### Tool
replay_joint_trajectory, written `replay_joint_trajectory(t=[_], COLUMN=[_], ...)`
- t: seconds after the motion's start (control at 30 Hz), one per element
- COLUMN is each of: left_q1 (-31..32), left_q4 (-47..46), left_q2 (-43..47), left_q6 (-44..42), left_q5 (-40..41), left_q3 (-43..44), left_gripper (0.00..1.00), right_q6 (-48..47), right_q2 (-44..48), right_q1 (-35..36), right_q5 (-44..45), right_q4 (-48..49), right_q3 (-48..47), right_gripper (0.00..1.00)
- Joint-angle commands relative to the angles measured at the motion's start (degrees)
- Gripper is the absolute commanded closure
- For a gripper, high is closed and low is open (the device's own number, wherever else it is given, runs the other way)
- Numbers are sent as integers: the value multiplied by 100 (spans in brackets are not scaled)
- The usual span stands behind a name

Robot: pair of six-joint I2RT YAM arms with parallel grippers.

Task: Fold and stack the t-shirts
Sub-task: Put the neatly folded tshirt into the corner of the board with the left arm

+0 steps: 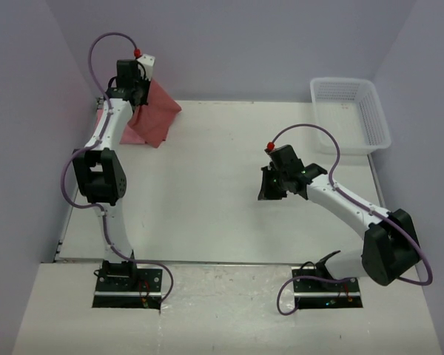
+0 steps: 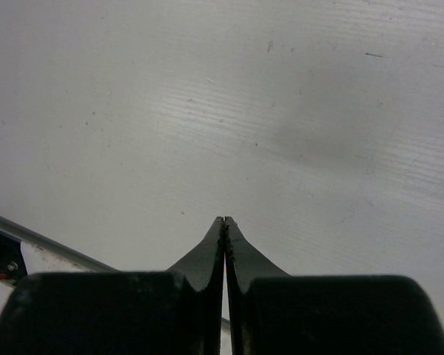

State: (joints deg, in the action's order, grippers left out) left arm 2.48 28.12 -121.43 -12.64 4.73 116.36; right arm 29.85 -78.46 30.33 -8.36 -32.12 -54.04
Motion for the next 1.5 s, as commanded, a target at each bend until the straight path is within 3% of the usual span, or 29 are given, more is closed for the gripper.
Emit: replay_joint_trajectory(t=[0.0,0.63,1.47], left_q1=[-133,-617,-608], left_q4=[-175,-263,-219], left_q2=[180,304,761], left_q6=[-159,-19,227], left_q5=[-51,-368,-851], left_q3=[282,502,625], left_gripper=[100,100,100], right_q6=[-84,-111,-128], right_q2=[-82,-179,-355], right_q1=[8,0,8], right_q5=[194,195,45], right_q4=[13,57,232], right_q3=[-36,-1,87], right_gripper=[100,100,100])
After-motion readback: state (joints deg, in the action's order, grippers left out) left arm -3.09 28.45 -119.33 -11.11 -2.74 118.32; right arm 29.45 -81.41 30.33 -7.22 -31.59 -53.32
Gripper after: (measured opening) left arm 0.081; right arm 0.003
